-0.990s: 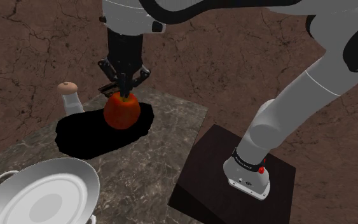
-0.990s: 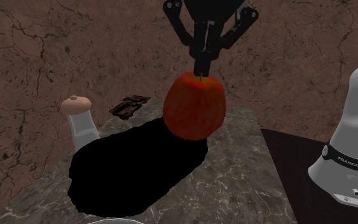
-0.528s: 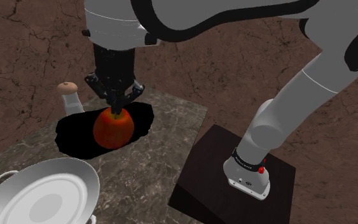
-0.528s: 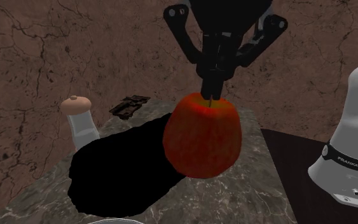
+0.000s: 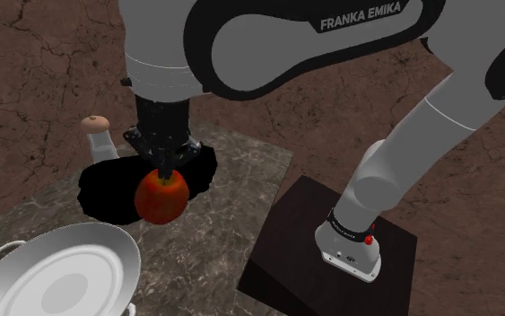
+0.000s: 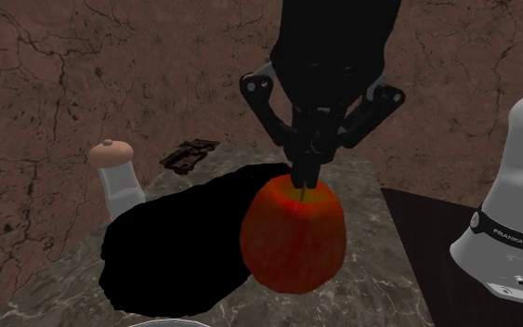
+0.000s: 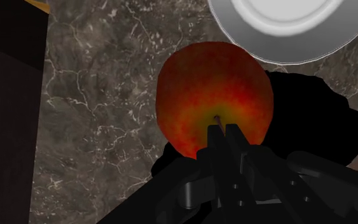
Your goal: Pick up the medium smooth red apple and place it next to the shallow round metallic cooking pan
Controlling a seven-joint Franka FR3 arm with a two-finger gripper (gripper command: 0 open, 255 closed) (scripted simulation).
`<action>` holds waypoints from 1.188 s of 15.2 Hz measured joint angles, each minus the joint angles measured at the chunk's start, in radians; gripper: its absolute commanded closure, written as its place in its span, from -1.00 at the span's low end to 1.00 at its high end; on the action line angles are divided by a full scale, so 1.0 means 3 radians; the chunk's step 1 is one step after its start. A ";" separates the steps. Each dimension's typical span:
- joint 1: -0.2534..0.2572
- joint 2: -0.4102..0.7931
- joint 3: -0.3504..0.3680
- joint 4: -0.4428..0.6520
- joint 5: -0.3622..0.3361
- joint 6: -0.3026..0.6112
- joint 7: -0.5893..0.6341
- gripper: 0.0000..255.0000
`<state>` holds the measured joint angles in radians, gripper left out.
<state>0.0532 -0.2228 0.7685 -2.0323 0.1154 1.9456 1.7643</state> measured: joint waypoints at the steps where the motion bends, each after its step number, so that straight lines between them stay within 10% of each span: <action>1: 0.0003 -0.0001 0.0004 -0.0038 0.0003 0.0042 0.0000 1.00; 18: -0.0022 0.0278 0.0161 -0.0598 -0.0175 0.0809 0.0169 1.00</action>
<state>0.0464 -0.1393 0.8167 -2.2117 0.0630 2.1883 1.8149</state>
